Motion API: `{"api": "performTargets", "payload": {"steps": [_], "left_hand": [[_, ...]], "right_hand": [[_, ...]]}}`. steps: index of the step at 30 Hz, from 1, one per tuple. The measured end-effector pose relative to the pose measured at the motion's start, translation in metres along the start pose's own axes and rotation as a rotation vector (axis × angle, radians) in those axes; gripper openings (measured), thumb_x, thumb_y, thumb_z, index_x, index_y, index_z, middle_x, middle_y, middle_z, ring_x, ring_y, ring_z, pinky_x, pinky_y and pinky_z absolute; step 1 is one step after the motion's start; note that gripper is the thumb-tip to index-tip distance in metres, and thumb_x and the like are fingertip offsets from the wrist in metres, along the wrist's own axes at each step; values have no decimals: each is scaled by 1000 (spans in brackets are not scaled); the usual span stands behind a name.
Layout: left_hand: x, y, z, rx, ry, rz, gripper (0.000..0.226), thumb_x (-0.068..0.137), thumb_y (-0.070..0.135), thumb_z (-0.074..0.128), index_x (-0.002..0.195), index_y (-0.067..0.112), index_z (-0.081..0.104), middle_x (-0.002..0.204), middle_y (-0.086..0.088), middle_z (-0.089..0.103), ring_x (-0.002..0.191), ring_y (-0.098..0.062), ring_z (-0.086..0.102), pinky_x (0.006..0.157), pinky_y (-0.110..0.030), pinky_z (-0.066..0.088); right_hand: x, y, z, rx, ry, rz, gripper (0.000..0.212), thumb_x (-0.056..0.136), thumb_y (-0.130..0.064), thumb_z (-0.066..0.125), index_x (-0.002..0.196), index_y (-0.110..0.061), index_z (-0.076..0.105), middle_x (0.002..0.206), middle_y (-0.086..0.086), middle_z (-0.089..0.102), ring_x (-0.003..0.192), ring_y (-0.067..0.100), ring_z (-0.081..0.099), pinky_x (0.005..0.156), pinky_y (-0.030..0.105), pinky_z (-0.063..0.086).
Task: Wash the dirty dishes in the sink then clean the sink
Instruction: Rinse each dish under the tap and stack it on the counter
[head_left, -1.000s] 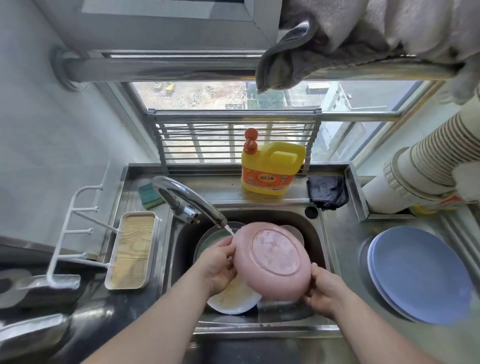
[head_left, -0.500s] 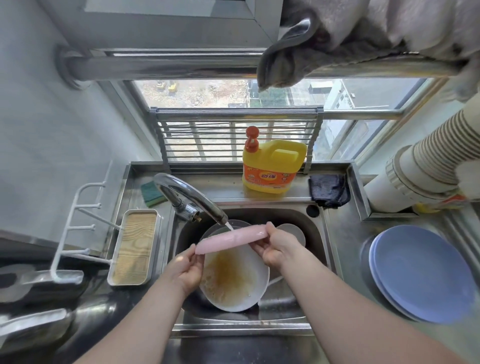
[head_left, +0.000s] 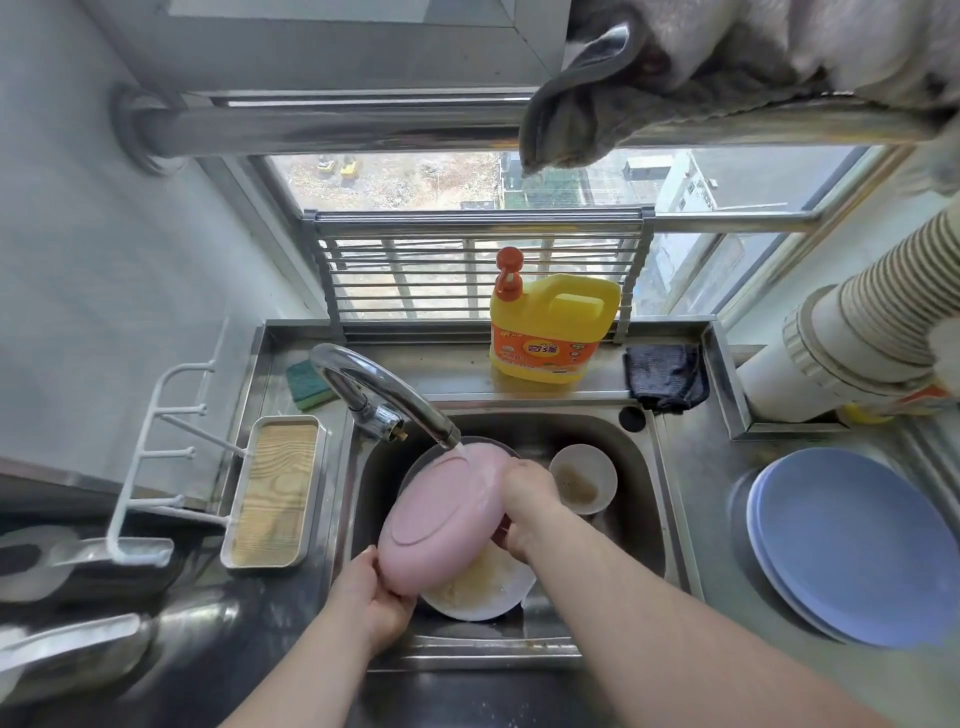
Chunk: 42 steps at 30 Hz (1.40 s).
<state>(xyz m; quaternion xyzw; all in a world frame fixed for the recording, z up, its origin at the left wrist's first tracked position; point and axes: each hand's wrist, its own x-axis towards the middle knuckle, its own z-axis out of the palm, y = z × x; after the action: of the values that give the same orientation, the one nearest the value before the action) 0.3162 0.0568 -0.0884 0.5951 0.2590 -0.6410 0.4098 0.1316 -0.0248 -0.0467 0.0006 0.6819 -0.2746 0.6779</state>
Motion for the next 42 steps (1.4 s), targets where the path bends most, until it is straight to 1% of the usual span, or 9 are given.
{"api": "performTargets", "payload": {"steps": [2,8,11,13,17,25,31,36,42], "left_hand": [[0,0,8,118,-15,45,32,111,33,47,113,9,68,92,-9,80,87,-26,73,61,-38,63],[-7,-3,50,354,-85,49,33,107,44,53,93,17,67,71,-3,75,57,-19,72,52,-30,58],[-14,-9,78,422,-204,-56,39,100,46,66,103,10,83,96,-6,81,77,-25,79,57,-36,62],[-20,-11,96,354,-231,-143,40,97,42,74,105,4,83,108,-12,80,84,-30,80,58,-40,64],[-24,-14,123,133,-220,-157,31,100,26,72,110,-3,72,88,-17,78,68,-30,78,46,-38,61],[-22,-3,116,-177,-167,-44,33,106,25,62,104,-7,64,69,-18,74,51,-27,74,39,-35,56],[-27,18,71,-215,-135,22,30,106,26,63,110,-3,62,68,-17,74,54,-26,74,40,-36,57],[-33,17,26,-43,-98,28,33,102,28,67,119,1,61,84,-19,76,69,-28,77,47,-34,61],[-33,2,-8,64,-19,22,32,88,29,64,114,10,69,82,-14,79,62,-31,77,49,-37,61]], "right_hand": [[4,1,-22,38,21,-29,22,99,-17,51,104,-25,72,90,5,80,81,29,73,59,38,61],[11,-2,-93,130,87,-29,12,97,-18,63,99,-24,73,94,7,79,79,30,73,61,43,60],[11,-4,-117,262,105,60,22,109,-32,55,116,-16,69,106,11,78,90,32,73,62,45,61],[10,-8,-127,380,94,113,30,110,-33,54,121,-9,68,99,16,78,80,33,76,58,48,62],[1,-16,-130,572,80,94,31,110,-24,53,114,4,63,72,21,75,53,31,74,39,41,57],[-22,-22,-74,509,-109,-5,20,107,-21,58,110,-4,69,87,10,78,92,27,74,79,46,58],[-29,-18,-17,336,-170,-27,26,107,-19,60,128,-4,63,100,11,79,90,27,76,77,44,59],[-29,-7,16,200,-160,21,13,105,-20,62,115,-12,63,95,16,79,93,34,74,61,44,63],[-31,6,10,93,-171,78,25,100,-25,69,115,-5,74,100,20,79,95,40,76,92,60,59]]}}
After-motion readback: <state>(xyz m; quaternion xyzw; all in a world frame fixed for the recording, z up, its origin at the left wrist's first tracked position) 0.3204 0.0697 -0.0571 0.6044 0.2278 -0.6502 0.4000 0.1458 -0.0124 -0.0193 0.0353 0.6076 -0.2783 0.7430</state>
